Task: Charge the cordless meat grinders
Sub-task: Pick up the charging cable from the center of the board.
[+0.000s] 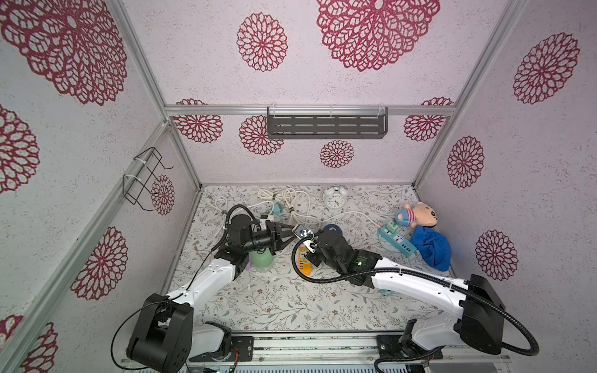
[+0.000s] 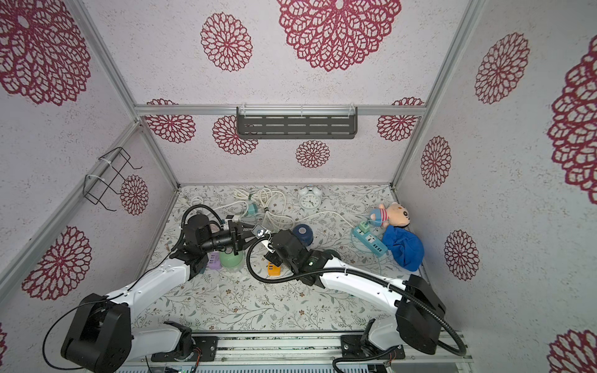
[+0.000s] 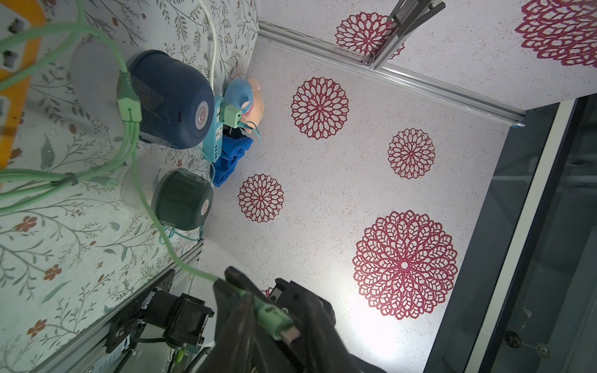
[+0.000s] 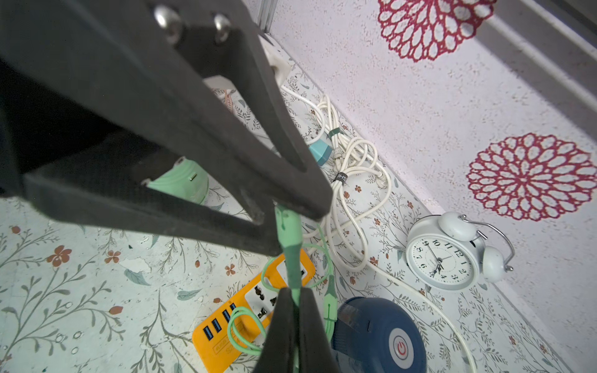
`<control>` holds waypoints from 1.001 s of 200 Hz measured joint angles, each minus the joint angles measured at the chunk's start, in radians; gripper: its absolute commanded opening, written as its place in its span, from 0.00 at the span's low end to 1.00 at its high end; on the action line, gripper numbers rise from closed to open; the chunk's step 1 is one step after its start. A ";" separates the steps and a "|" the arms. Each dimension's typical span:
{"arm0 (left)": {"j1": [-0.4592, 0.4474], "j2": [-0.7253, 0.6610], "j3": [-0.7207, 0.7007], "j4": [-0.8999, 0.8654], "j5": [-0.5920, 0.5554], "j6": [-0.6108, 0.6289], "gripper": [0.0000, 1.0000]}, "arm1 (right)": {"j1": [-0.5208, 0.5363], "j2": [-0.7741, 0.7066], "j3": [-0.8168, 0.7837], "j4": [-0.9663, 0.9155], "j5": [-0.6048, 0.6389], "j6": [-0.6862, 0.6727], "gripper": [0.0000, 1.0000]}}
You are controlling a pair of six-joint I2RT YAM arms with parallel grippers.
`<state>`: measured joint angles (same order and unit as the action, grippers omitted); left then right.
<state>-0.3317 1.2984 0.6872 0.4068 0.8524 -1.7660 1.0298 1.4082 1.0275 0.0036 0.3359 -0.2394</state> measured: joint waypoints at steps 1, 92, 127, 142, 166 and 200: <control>0.000 0.000 0.000 0.000 0.000 0.000 0.26 | 0.000 0.000 0.000 0.000 0.000 0.000 0.00; -0.006 0.000 -0.017 -0.001 0.000 0.001 0.15 | 0.003 0.000 -0.007 0.009 0.053 -0.022 0.00; -0.007 0.000 -0.023 0.001 0.001 0.002 0.12 | 0.003 0.000 -0.007 0.014 0.064 -0.023 0.00; -0.007 0.000 -0.024 0.002 0.002 0.003 0.11 | 0.003 0.000 -0.007 0.014 0.065 -0.023 0.00; -0.007 0.000 -0.026 0.007 0.003 0.004 0.14 | 0.003 0.000 -0.007 0.013 0.064 -0.023 0.00; -0.008 0.000 -0.026 -0.008 0.008 0.030 0.10 | 0.003 0.000 -0.006 -0.004 0.060 -0.023 0.00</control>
<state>-0.3397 1.2984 0.6609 0.3985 0.8600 -1.7359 1.0332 1.4082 1.0218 -0.0002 0.3958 -0.2619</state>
